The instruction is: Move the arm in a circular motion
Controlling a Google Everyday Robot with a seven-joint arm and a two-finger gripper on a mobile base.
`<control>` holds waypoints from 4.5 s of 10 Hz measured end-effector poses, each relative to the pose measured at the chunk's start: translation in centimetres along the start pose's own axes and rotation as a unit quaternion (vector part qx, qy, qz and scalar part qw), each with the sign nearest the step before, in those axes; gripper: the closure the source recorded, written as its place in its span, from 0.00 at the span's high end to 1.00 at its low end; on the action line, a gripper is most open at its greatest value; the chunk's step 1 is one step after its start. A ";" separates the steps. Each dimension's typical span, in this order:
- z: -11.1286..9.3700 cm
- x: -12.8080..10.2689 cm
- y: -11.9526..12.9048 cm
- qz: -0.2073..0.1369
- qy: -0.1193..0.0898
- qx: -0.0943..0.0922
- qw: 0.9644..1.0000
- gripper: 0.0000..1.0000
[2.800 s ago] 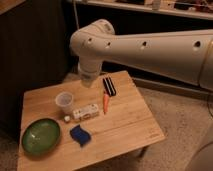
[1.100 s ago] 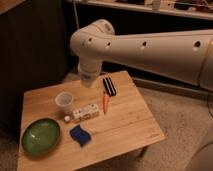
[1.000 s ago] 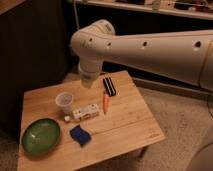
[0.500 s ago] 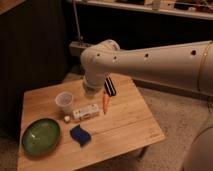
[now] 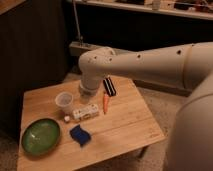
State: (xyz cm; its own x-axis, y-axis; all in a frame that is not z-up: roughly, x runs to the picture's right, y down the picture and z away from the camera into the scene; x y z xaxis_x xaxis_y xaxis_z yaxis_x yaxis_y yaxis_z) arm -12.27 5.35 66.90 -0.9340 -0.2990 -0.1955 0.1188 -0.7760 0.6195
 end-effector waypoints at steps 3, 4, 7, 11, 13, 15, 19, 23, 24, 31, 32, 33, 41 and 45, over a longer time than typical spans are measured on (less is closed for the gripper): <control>4.2 2.4 -0.5 -0.034 0.020 0.032 0.999 0.04; 4.9 3.0 0.2 -0.046 0.023 0.029 0.998 0.04; 4.9 3.7 4.9 -0.069 0.023 0.008 0.997 0.04; 2.7 2.1 15.3 -0.071 -0.008 -0.039 0.997 0.04; 0.6 -0.1 19.2 -0.057 -0.044 -0.060 0.996 0.04; -2.3 -3.9 21.9 -0.029 -0.088 -0.080 0.993 0.04; -7.7 -12.9 20.4 0.041 -0.137 -0.100 0.985 0.04; -11.3 -20.7 15.6 0.110 -0.154 -0.107 0.976 0.04; -12.2 -23.1 13.1 0.135 -0.148 -0.106 0.974 0.04; -12.7 -27.0 -5.5 0.185 -0.071 -0.043 0.979 0.04; -12.1 -25.9 -7.3 0.170 -0.068 -0.027 0.983 0.04; -11.3 -24.5 -8.4 0.153 -0.066 -0.011 0.986 0.04; -2.3 -3.9 -12.3 -0.028 -0.044 0.113 0.992 0.04; 1.1 3.2 -7.1 -0.079 -0.056 0.077 0.992 0.04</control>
State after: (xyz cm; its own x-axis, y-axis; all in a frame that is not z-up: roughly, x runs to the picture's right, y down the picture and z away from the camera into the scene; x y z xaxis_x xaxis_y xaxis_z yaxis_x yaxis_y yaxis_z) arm -16.52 10.56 62.71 -0.9693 -0.1099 -0.2198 -0.0777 -0.7115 0.6984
